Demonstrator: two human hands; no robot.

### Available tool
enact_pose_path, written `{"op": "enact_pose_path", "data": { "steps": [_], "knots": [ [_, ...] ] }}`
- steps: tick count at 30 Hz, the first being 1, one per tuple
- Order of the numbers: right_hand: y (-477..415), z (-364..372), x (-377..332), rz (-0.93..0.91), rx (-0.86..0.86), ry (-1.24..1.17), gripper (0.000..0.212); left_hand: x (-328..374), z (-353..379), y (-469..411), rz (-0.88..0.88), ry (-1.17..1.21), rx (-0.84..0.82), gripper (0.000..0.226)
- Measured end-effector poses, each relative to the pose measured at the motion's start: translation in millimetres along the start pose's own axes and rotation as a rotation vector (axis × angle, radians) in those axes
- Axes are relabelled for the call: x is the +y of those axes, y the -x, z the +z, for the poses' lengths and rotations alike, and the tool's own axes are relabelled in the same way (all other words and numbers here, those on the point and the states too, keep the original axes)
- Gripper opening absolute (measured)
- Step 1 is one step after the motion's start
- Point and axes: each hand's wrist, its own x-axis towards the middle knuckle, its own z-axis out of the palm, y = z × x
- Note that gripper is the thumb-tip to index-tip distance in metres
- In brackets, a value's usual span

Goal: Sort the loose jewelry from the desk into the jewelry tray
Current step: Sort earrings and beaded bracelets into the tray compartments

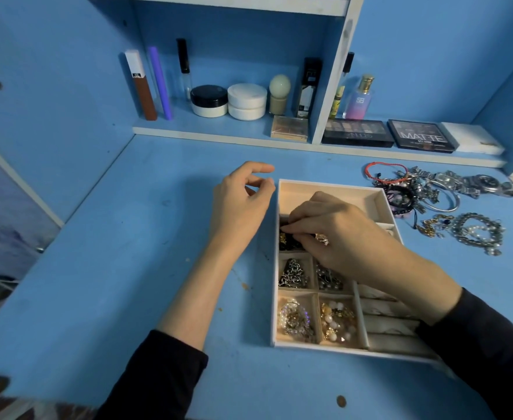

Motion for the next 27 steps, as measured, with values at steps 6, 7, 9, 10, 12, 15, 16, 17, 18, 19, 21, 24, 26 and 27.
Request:
{"op": "enact_pose_path", "data": {
  "steps": [6, 7, 9, 10, 12, 15, 16, 17, 18, 19, 21, 24, 26, 27],
  "knots": [
    [-1, -1, 2, 0.008, -0.009, -0.007, 0.019, -1, 1, 0, -0.001, -0.029, -0.012, 0.016],
    [2, -3, 3, 0.04, 0.021, -0.022, 0.02, -1, 0, 0, -0.001, -0.028, -0.009, 0.016],
    [6, -6, 5, 0.096, 0.072, -0.025, 0.022, -1, 0, -1, 0.003, -0.02, -0.001, 0.016],
    [8, -7, 6, 0.115, 0.083, -0.029, 0.022, -1, 0, -1, 0.004, -0.019, -0.001, 0.016],
    [12, -6, 5, 0.135, 0.077, -0.047, 0.023, -1, 0, -1, 0.006, -0.028, -0.006, 0.016],
    [14, -1, 3, 0.13, 0.058, -0.058, 0.024, -2, 1, 0, -0.001, -0.022, -0.005, 0.015],
    [14, 0, 3, 0.126, 0.061, -0.064, 0.023, -2, 1, 0, -0.001, -0.019, -0.005, 0.015],
    [15, 1, 3, 0.118, 0.064, -0.063, 0.023, -2, 1, 0, 0.0, -0.02, -0.006, 0.015],
    [15, 1, 3, 0.11, 0.063, -0.056, 0.024, -2, 1, 0, 0.002, -0.024, -0.006, 0.015],
    [16, 0, 4, 0.106, 0.064, -0.045, 0.024, -2, 1, 0, 0.003, -0.028, -0.005, 0.015],
    [19, -2, 5, 0.114, 0.084, -0.043, 0.025, -1, 1, 0, 0.004, -0.027, 0.001, 0.015],
    [24, -11, 9, 0.163, 0.129, -0.105, 0.022, 0, 0, 1, 0.01, -0.016, 0.0, 0.016],
    [31, -20, 13, 0.22, 0.15, -0.156, 0.021, 1, 1, 3, 0.023, -0.017, -0.018, 0.016],
    [35, -25, 16, 0.258, 0.165, -0.18, 0.02, 3, 2, 4, 0.032, -0.017, -0.027, 0.016]
  ]
}}
